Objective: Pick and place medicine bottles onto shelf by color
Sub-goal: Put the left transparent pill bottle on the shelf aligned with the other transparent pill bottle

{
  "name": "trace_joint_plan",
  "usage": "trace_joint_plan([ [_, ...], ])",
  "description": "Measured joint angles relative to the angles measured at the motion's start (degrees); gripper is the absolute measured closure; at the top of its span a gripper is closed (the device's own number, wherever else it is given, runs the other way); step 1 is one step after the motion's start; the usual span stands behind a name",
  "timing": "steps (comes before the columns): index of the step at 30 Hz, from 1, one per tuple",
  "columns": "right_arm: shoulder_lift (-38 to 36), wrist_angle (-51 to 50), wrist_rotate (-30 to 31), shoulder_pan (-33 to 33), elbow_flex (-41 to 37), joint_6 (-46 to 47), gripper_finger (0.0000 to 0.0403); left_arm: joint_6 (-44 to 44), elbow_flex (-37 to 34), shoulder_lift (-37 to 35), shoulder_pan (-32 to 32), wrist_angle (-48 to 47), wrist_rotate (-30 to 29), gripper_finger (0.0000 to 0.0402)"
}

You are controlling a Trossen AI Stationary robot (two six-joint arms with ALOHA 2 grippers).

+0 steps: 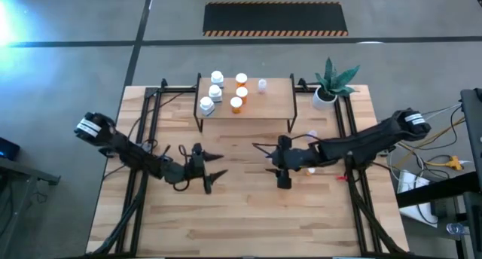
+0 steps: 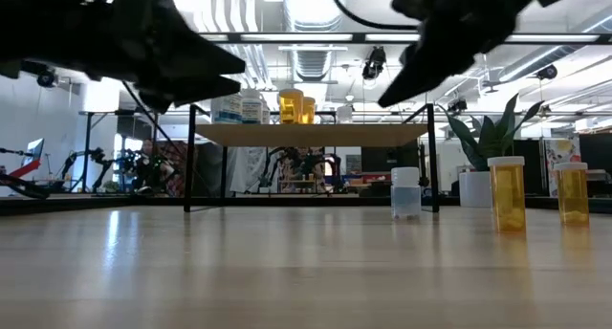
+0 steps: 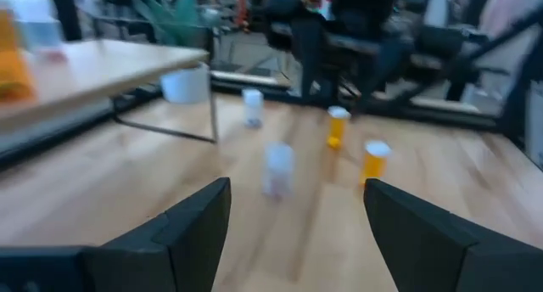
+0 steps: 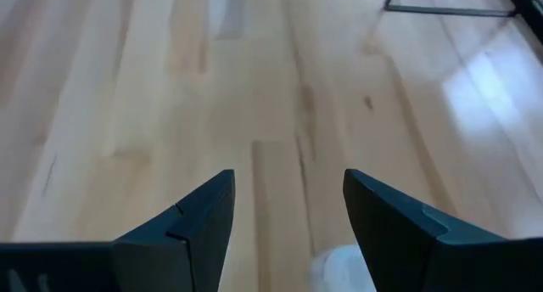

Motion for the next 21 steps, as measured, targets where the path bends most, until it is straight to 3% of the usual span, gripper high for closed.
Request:
trace_joint_plan([
  [5,2.19,-4.65,-1.5,-3.7,6.7,6.31,0.0179,-0.98,0.32,-2.8,3.06,0.01,0.05,0.0147],
  [14,2.2,-25.45,-5.51,-5.28,23.07,10.21,0.014,-0.99,5.47,-9.34,3.72,1.03,0.33,0.0147],
  [21,-2.78,-28.09,-11.15,-5.29,22.76,6.75,0.0149,4.75,11.68,-10.96,4.05,1.13,-0.07,0.0147],
])
